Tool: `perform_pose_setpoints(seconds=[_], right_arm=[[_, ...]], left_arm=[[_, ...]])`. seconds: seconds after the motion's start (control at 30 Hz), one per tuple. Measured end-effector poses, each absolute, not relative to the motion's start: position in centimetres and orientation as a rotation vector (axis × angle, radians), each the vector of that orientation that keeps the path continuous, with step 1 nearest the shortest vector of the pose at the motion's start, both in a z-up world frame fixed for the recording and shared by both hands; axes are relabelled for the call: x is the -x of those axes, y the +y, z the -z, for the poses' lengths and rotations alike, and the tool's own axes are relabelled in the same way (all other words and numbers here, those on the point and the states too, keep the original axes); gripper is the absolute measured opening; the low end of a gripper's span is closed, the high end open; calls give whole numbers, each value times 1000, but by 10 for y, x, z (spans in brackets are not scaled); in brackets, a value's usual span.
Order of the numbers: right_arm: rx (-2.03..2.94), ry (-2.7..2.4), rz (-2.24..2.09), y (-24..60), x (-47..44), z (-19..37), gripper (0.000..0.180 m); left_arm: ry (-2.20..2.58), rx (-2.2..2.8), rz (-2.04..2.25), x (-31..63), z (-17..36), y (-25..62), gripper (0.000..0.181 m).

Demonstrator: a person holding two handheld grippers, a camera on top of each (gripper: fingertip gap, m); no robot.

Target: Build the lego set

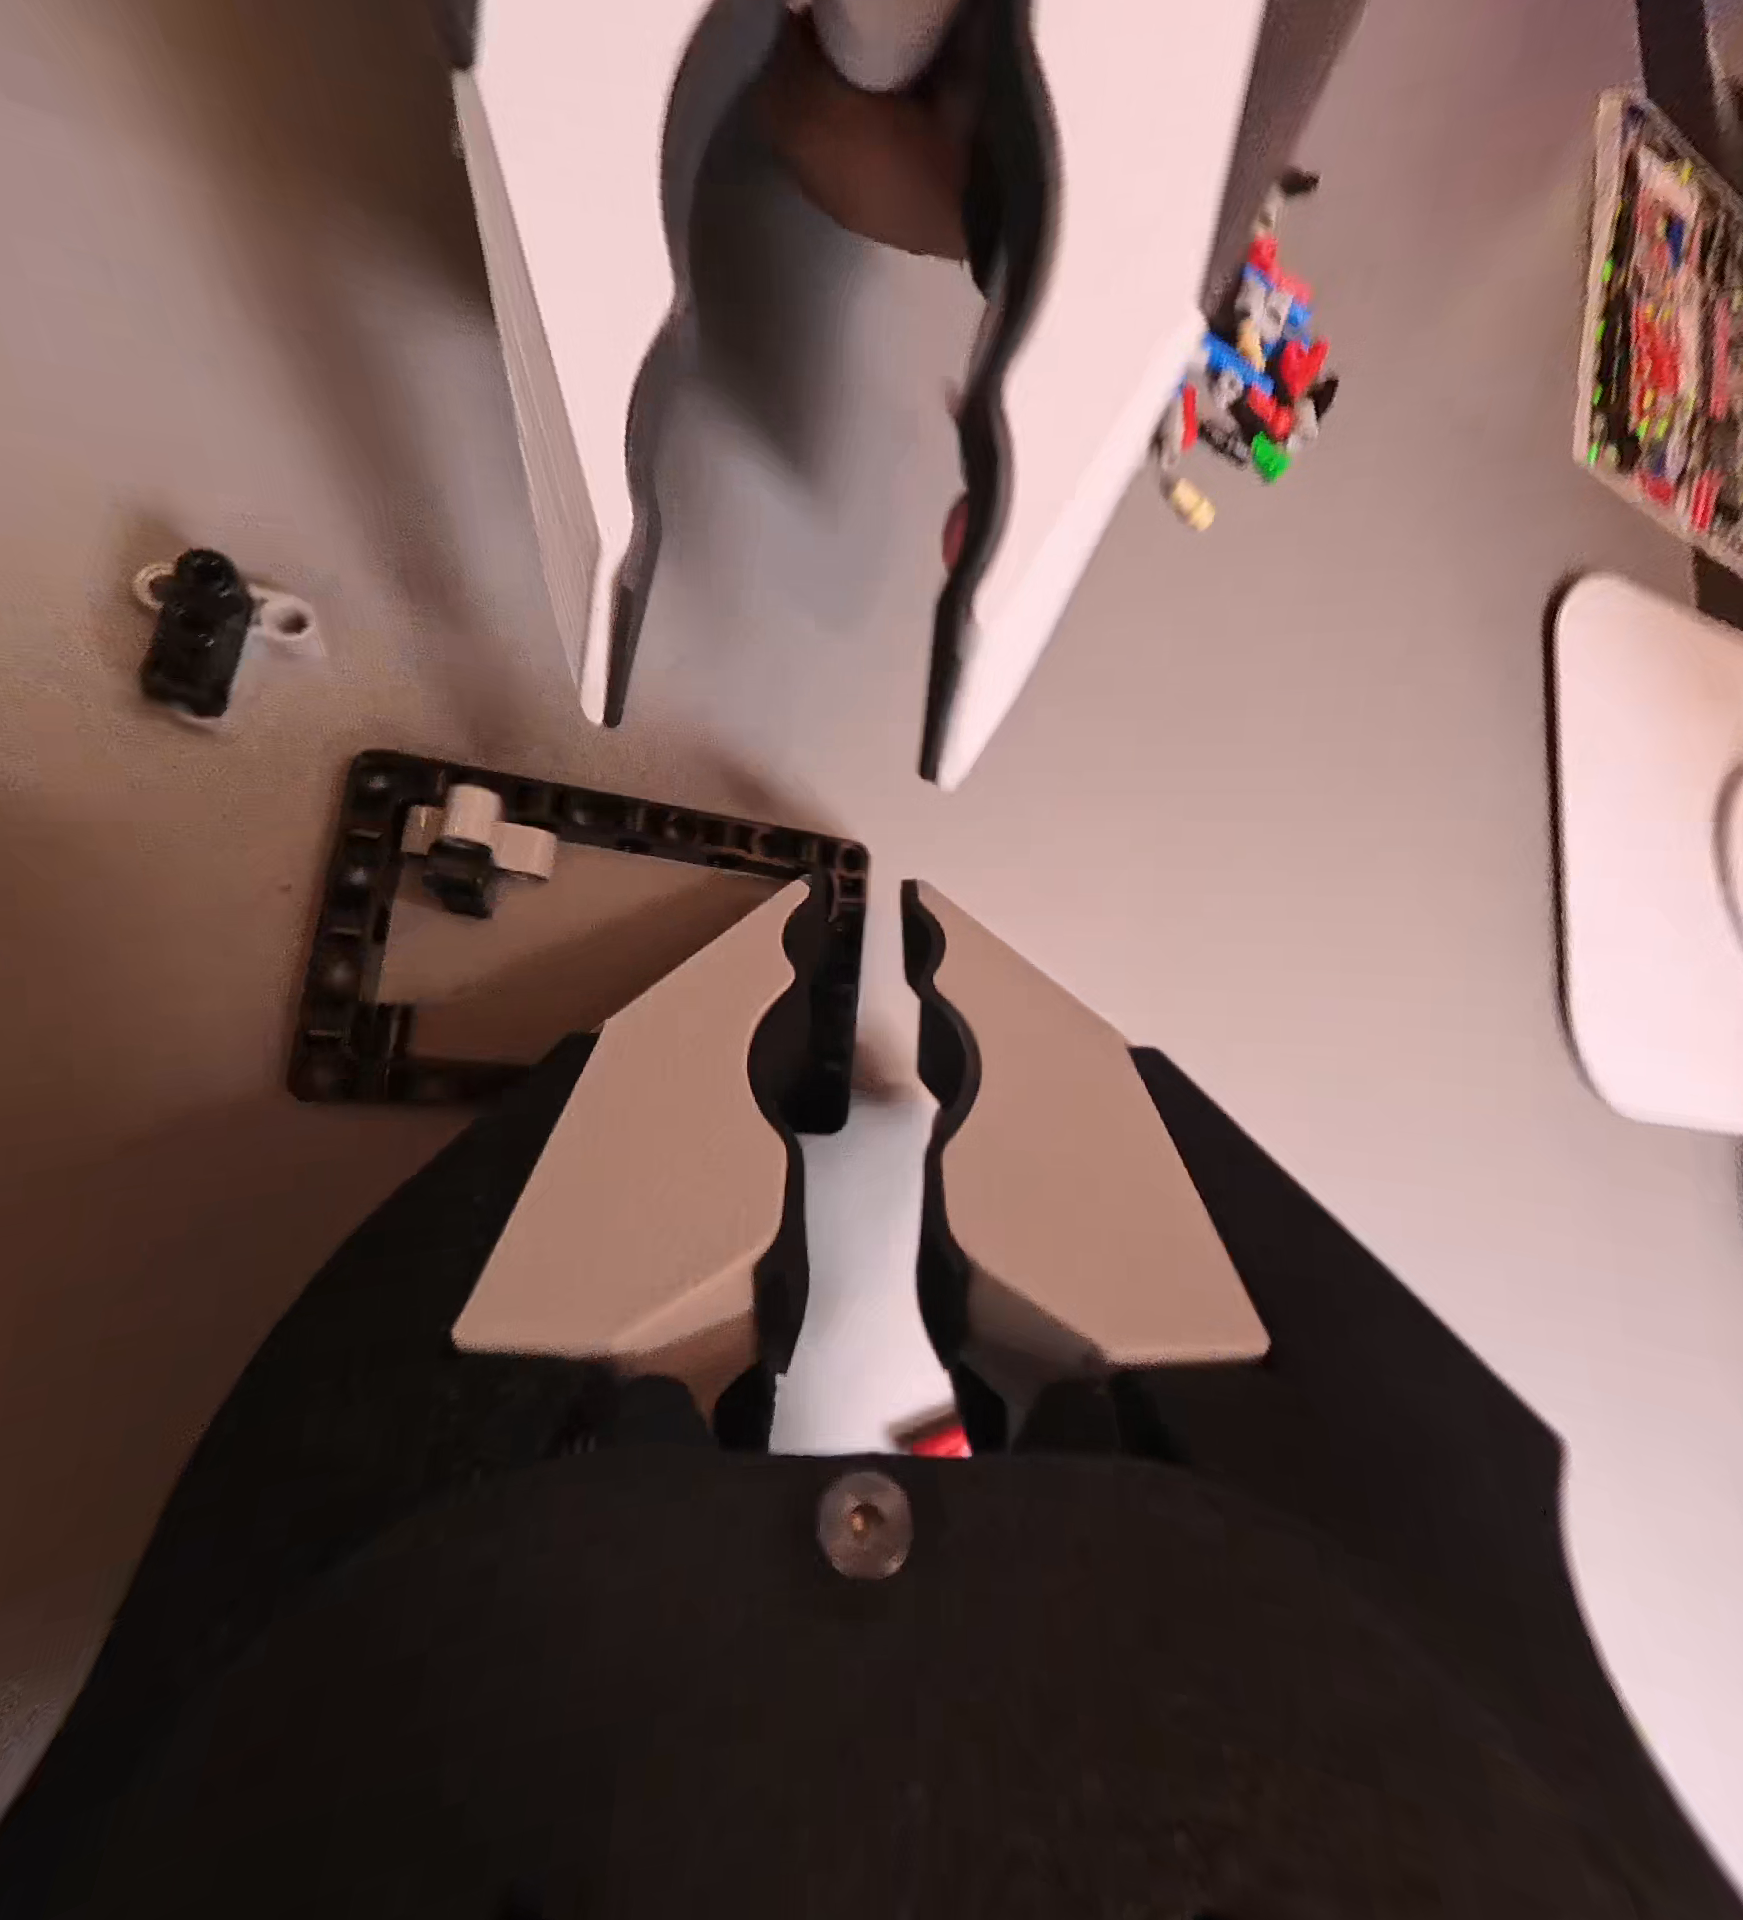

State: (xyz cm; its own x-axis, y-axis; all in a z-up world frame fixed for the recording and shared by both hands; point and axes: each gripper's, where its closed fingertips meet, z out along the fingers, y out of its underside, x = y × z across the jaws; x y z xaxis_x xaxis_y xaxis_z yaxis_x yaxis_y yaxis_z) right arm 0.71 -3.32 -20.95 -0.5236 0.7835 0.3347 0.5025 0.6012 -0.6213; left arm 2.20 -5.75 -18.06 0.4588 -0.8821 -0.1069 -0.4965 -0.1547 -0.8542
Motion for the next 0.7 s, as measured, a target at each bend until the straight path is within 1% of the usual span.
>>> perform_pose_setpoints(seconds=[0.1, 0.2, 0.33, 0.43, 0.5, 0.53, 0.57, 0.6, 0.63, 0.7], right_arm=[[1005, -2174, -691, -31, 3, 185, 22], [1177, -2038, -787, -23, -13, 160, 26], [1419, -1993, -816, -51, -62, 171, 33], [1455, -1994, -790, -82, -77, 189, 37], [1427, -2019, -726, -92, -74, 199, 36], [1404, -2061, -678, -94, -73, 205, 36], [1369, -2108, -622, -92, -72, 211, 33], [1329, -2133, -594, -89, -69, 213, 24], [1294, -2191, -591, -89, -70, 214, 20], [1205, -2312, -591, -87, -75, 214, 21]], left_arm=[[1153, 1836, 565, -5, 184, -56, 60], [1165, 1890, 541, 6, 195, -54, 69], [1214, 1894, 472, -3, 201, -50, 67], [1285, 1906, 460, -14, 210, -52, 68], [1320, 1903, 491, -21, 212, -55, 65], [1337, 1913, 504, -23, 213, -57, 60], [1348, 1926, 518, -25, 214, -60, 55], [1359, 1932, 523, -26, 214, -64, 51], [1369, 1933, 506, -26, 215, -67, 49], [1390, 1933, 456, -22, 214, -72, 42]])
